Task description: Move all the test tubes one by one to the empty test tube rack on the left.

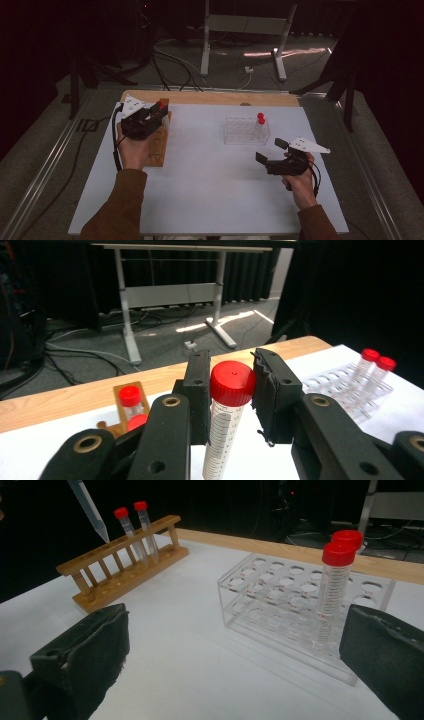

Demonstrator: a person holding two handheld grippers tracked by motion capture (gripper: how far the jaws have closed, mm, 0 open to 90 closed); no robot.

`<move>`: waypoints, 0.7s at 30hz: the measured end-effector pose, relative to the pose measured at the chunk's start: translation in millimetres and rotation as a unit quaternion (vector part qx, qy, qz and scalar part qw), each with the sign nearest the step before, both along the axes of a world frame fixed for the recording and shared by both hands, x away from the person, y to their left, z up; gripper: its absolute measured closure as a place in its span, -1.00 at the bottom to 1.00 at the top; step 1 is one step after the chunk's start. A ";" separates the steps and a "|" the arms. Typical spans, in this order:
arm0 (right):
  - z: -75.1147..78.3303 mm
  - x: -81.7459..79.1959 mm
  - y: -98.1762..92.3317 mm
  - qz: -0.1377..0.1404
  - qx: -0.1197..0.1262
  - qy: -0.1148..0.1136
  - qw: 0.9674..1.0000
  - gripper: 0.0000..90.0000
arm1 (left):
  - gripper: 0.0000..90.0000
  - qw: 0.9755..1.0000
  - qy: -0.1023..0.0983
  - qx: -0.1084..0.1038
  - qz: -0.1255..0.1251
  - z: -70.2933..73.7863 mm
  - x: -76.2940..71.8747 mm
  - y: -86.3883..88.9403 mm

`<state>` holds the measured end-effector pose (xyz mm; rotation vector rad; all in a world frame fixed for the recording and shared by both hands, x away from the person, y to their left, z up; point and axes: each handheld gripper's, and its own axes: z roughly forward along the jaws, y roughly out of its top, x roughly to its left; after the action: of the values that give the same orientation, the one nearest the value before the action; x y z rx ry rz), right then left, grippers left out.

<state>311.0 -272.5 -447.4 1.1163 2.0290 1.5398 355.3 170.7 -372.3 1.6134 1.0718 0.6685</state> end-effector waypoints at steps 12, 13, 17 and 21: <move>-0.3 0.2 -0.4 0.002 0.002 -0.001 1.000 -1.00 | 0.57 0.998 0.006 0.005 0.055 -7.4 13.7 12.0; -0.3 0.1 -0.5 0.002 0.002 -0.001 1.000 -1.00 | 0.57 0.998 0.007 0.008 0.058 -8.1 14.5 12.1; -0.4 0.2 -0.3 0.002 0.002 -0.001 1.000 -1.00 | 0.57 0.998 0.010 0.013 0.065 -11.1 17.8 12.0; -0.8 0.1 0.6 0.004 0.001 -0.001 1.000 -1.00 | 0.57 0.997 0.014 0.014 0.070 -15.6 21.0 12.0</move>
<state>311.0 -272.0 -448.2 1.1066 2.0338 1.5465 376.3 182.7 -387.9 1.5855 1.2092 0.7595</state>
